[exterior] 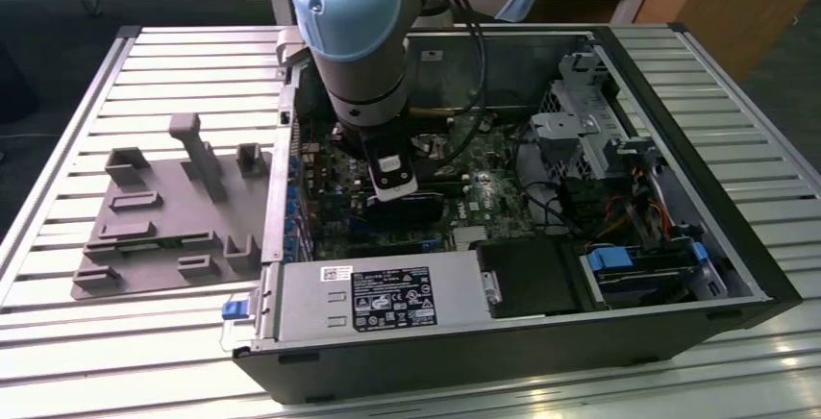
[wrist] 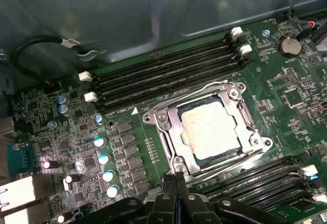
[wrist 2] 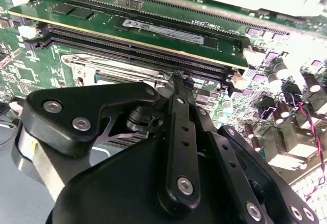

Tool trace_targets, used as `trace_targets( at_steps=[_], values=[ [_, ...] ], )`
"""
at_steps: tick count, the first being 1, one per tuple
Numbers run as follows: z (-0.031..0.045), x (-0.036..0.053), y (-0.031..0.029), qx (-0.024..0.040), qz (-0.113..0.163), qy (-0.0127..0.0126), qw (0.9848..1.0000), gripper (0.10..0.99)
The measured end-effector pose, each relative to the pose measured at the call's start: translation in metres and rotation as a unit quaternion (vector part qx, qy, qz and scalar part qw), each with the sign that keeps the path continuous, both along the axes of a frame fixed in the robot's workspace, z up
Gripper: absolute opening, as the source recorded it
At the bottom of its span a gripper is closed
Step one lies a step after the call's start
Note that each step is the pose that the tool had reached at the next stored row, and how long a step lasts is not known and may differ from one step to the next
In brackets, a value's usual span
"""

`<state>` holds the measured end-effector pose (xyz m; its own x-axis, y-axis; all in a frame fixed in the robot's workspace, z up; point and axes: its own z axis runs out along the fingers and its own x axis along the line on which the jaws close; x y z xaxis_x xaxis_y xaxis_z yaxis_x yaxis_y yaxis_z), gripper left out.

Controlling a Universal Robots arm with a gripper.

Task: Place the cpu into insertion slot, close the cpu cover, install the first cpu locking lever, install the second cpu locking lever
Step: 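Install the second cpu locking lever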

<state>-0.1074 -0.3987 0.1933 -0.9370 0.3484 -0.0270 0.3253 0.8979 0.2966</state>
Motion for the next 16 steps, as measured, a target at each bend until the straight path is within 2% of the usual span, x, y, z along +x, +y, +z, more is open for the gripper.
trace_targets(
  at_steps=[16],
  values=[
    [-0.0042,-0.0004,0.0035,0.0010,0.000,0.0000,1.0000,0.102]
  ],
)
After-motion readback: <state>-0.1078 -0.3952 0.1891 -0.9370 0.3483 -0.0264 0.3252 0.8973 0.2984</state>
